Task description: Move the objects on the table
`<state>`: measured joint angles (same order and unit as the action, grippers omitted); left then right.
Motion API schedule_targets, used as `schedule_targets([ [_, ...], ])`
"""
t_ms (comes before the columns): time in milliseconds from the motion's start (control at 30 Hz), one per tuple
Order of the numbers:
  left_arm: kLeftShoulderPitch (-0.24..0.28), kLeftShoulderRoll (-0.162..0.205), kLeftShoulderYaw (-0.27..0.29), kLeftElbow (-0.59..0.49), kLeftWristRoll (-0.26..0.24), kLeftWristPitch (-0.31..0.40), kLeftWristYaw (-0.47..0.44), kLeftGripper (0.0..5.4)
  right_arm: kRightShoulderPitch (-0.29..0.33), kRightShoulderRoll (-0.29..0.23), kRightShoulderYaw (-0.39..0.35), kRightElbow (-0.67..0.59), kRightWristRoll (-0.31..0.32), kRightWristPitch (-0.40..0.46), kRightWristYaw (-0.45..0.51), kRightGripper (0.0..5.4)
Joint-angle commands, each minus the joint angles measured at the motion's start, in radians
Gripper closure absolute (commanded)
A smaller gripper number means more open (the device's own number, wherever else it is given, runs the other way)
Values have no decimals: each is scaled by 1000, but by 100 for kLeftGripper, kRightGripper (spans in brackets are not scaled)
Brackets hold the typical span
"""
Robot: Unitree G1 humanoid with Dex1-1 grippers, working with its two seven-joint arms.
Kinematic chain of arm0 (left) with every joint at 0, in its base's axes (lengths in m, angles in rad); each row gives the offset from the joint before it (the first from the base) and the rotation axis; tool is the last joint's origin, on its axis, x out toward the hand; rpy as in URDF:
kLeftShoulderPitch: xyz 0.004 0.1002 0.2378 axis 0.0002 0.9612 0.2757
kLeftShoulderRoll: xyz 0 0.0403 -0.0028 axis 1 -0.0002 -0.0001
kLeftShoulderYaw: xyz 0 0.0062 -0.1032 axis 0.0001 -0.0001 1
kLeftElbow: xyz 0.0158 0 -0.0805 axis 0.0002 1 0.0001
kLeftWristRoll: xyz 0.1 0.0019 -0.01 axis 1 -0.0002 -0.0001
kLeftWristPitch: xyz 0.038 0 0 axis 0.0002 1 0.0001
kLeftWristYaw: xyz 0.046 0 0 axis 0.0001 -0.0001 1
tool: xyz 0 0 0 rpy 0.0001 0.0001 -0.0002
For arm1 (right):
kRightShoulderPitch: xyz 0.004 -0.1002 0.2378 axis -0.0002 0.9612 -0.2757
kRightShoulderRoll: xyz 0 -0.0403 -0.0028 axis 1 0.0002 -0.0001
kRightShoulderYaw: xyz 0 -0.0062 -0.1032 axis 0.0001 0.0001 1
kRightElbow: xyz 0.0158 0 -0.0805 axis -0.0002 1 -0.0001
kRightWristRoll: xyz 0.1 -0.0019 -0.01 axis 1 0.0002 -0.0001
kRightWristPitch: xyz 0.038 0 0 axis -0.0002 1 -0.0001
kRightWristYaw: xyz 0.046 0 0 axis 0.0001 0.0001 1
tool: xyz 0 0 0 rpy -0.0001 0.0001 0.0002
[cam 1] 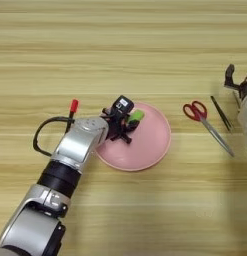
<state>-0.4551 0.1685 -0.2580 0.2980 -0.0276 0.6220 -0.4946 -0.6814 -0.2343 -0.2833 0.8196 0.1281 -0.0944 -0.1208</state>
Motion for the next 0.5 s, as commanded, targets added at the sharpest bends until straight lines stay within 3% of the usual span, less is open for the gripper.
schedule_targets([
  [33,37,-8,-9,38,-1,31,-4,407,-9,-7,-5,-3,8,18,3,0],
  [500,34,-29,78,-5,-32,-48,29,407,-12,-6,-4,13,7,14,7,0],
])
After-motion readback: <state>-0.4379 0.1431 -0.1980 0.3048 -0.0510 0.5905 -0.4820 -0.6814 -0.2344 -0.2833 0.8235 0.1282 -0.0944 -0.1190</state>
